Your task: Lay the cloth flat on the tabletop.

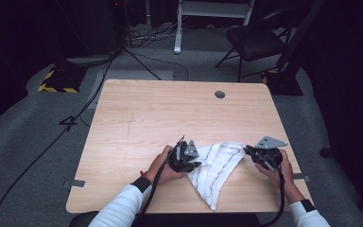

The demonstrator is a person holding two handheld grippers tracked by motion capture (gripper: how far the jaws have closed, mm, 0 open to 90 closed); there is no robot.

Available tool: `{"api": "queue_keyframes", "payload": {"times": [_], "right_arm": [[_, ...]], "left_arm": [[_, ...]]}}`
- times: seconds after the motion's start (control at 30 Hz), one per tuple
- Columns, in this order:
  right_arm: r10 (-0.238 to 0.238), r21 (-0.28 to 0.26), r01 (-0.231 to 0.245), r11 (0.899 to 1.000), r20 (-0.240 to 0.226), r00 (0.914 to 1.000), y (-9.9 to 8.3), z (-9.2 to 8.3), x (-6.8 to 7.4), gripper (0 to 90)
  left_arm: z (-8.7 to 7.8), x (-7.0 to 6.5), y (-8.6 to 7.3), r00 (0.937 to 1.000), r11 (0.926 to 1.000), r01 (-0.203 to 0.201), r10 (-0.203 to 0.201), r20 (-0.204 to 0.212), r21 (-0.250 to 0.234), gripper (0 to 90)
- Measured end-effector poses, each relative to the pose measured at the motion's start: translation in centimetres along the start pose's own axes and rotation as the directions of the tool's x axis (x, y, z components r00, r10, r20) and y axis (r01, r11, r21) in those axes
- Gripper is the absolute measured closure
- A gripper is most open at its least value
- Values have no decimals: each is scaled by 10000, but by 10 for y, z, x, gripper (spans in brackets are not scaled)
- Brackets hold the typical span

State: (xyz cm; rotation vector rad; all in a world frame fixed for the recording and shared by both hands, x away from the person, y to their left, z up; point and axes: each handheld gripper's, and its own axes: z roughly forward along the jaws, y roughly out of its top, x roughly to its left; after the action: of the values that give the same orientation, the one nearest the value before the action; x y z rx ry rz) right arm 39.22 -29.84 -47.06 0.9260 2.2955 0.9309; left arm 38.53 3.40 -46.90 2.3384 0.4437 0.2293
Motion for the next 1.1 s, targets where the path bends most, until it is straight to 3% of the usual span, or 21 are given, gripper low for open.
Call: {"api": "queue_keyframes", "payload": {"times": [0.27, 0.33, 0.57, 0.83, 0.9, 1.0, 1.03, 1.1], "right_arm": [[-31, -245, 31, 9997, 19, 10000, 2, -4, 1, 853], [-11, -425, 11, 9991, -11, 10000, 4, -6, 0, 860], [4, -1150, -29, 9934, -218, 9998, 20, -20, 1, 868], [-252, -1971, 197, 9802, -256, 9994, 45, -42, 7, 871], [-266, -2134, 216, 9767, -208, 9994, 52, -48, 8, 871], [-260, -2347, 209, 9718, -184, 9995, 60, -54, 9, 872], [-253, -2328, 210, 9723, -154, 9996, 63, -55, 9, 872], [-318, -2205, 286, 9750, -108, 9994, 69, -50, 9, 872]], "left_arm": [[-36, 11, 2, 9978, 9950, 48, -114, -655, -994, 815], [-45, 16, 1, 9961, 9913, 202, -311, -821, -1302, 823], [-77, 32, -1, 9862, 9740, 660, -967, -1344, -2167, 827], [-114, 37, 1, 9740, 9546, 673, -1258, -1883, -2901, 827], [-120, 36, 1, 9741, 9480, 736, -1349, -1815, -3098, 827], [-121, 36, 1, 9741, 9526, 522, -1148, -1950, -2998, 827], [-119, 39, 1, 9725, 9566, 554, -1166, -2015, -2860, 827], [-116, 49, -1, 9706, 9561, 741, -1344, -1995, -2835, 827]]}}
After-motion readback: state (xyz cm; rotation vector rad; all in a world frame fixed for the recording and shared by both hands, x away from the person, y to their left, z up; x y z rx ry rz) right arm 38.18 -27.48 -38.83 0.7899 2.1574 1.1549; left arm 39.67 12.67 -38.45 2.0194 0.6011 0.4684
